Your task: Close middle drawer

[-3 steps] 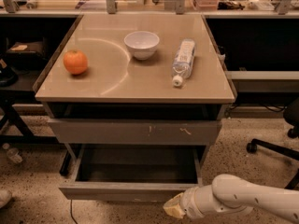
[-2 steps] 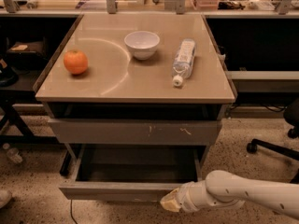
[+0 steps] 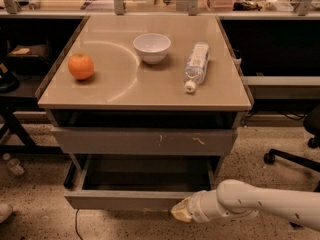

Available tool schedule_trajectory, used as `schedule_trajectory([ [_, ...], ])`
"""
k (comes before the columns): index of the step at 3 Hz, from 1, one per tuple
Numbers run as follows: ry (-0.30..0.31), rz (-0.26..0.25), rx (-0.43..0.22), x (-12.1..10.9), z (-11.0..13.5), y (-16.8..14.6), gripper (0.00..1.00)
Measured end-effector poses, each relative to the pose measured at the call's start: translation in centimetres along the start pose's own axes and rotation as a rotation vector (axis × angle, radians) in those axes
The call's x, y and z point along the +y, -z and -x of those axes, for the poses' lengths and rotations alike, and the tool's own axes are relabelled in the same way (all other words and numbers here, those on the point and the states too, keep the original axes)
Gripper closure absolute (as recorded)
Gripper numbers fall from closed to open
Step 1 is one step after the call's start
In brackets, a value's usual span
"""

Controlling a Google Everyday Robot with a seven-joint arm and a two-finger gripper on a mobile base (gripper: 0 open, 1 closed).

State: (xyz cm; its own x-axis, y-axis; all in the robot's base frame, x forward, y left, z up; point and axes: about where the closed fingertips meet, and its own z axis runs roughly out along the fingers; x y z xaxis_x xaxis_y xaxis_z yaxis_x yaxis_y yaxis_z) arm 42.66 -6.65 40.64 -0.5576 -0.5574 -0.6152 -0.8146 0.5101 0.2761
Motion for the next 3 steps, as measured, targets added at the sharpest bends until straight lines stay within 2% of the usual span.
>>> schedule_trajectory([
  [1,0.043,-0.061,-0.007,-1.0,1.9,0.3,1.0],
  [2,0.085,-0.103,-0.003,-1.1,3.7,0.9,1.0],
  [3,0.09,-0.108,-0.004,-1.2,3.9,1.0,0.82],
])
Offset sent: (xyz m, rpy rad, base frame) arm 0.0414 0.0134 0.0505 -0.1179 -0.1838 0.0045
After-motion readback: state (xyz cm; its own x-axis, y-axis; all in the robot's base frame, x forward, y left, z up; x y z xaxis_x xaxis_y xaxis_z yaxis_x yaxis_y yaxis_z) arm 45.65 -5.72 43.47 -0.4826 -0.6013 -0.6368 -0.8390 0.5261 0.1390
